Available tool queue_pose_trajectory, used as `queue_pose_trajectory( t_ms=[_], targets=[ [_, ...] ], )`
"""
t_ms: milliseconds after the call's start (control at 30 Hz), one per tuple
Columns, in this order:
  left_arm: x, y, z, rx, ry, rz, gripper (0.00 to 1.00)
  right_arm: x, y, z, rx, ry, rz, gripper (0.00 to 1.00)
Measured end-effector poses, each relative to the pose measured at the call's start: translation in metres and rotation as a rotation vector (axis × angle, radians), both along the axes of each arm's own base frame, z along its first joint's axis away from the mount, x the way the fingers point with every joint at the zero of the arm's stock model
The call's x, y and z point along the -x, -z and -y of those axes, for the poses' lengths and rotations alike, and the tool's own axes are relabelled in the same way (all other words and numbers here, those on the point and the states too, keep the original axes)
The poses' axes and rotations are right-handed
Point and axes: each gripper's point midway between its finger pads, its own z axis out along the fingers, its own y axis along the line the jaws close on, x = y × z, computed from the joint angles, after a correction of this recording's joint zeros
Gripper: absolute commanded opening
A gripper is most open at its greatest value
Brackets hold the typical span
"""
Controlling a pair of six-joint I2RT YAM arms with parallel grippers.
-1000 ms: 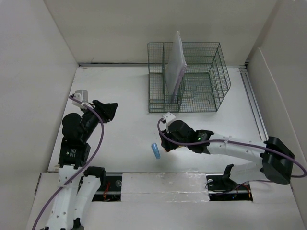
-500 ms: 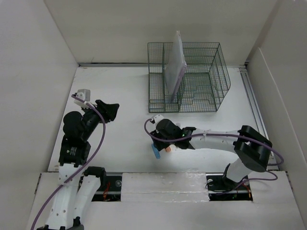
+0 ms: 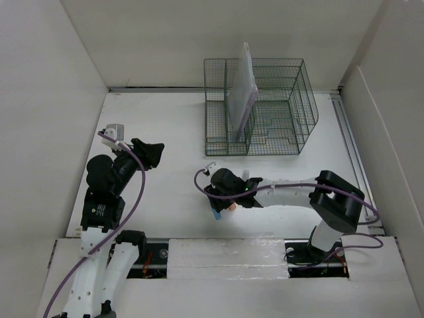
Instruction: Organize the desk
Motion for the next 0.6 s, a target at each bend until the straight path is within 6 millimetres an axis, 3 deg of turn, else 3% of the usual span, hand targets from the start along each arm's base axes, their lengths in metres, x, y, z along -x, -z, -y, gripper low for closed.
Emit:
queue_pose_trajectory(
  t_ms=[467,533,600],
  targets=[
    [-0.001,0.001,0.001,0.0,0.003,-0.004,0.48,-0.002,-0.003,-0.016,-0.014,-0.008,0.006,0.5],
    [-0.001,0.001,0.001,0.0,0.004,-0.004,0.48,-0.001,-0.003,-0.019,-0.014,-0.013,0.008,0.39],
    [-0.001,0.001,0.001,0.0,0.004,-0.003,0.48,0.0,-0.003,-0.019,-0.014,-0.013,0.007,0.35]
  ],
)
